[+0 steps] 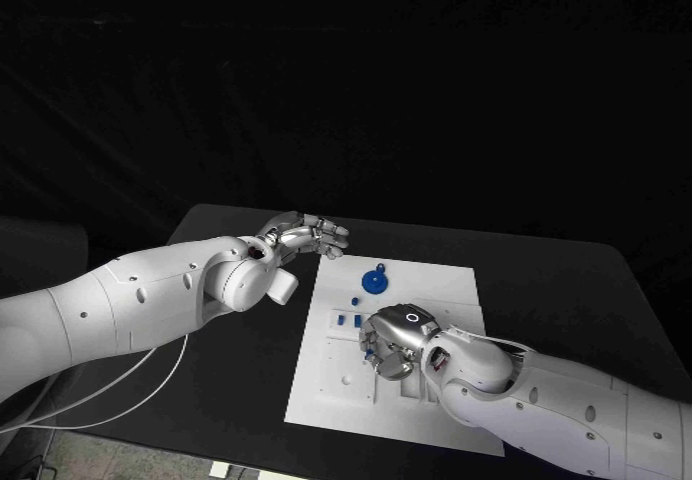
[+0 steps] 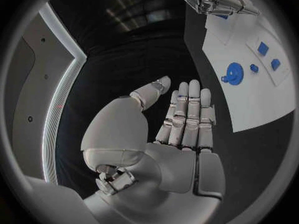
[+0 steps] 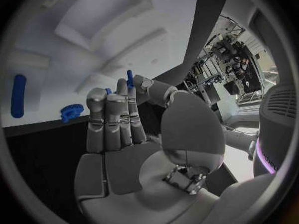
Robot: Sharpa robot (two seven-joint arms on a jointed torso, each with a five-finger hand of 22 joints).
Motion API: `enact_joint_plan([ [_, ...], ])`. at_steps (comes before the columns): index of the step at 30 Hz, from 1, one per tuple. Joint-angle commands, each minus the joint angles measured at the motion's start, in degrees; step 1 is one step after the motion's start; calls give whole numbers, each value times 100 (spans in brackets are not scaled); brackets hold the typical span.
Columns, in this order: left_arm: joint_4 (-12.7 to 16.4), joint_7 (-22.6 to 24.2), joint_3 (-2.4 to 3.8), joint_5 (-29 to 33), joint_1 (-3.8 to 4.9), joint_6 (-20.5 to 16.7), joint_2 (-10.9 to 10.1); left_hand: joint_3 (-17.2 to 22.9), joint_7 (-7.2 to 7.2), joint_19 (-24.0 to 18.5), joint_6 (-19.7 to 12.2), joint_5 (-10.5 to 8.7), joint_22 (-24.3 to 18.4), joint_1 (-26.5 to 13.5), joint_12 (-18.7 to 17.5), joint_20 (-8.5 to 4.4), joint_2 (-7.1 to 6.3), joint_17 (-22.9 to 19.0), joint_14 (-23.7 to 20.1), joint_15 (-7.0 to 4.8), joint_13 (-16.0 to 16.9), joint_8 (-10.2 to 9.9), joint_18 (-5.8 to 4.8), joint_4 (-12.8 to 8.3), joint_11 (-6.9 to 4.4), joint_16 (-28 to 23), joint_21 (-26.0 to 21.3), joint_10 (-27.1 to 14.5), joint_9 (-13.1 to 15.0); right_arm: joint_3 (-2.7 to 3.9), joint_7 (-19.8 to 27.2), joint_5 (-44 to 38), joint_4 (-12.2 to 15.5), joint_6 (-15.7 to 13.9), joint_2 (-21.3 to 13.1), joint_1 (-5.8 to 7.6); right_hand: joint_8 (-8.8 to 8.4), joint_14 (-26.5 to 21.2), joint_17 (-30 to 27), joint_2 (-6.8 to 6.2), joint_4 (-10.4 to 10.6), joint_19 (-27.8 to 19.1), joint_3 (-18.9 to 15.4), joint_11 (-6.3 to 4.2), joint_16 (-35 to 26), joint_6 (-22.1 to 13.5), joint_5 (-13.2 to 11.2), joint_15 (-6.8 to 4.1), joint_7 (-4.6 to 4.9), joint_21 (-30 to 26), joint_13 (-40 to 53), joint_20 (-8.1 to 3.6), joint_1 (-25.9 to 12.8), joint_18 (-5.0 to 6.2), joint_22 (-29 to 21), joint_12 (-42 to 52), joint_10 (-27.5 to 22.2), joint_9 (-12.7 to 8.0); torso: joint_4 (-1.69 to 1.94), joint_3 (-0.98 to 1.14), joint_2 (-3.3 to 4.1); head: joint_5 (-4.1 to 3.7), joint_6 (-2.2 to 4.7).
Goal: Assemble the parts on the task board
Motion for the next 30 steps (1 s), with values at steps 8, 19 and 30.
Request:
enact_joint_plan([
  [8,3,33,4,34,7,101,12,-28,5,31,-32,8,9,-42,-12,-24,22,12,34,17,7,21,-19,19,-10,-26,-26,-6,-4,-31,-65,-140,6,118,39,-7,30,10,-9,56,-28,-16,-1,2,0,16,29,-44,6,29,5,-42,14,384,105,27,53,6,3,-9,-1,-4,-50],
  [19,-8,27,4,34,7,100,16,-28,5,30,-35,7,11,-41,-14,-24,21,20,33,17,7,22,-20,17,-9,-34,-30,-8,-5,-63,-80,-149,-21,143,68,-7,28,11,-10,58,-33,-15,-2,2,-1,17,31,-44,6,30,8,-42,12,384,105,24,54,8,7,-10,0,-5,-93],
  [30,-10,27,5,34,7,101,24,-28,6,29,-38,7,13,-40,-15,-24,20,27,33,18,8,22,-21,18,-8,-40,-33,-10,-5,-100,-171,-354,-120,205,156,-43,26,11,-12,59,-40,-14,-3,2,-2,17,33,-44,7,31,10,-43,11,384,105,21,53,10,7,-4,0,18,-122],
])
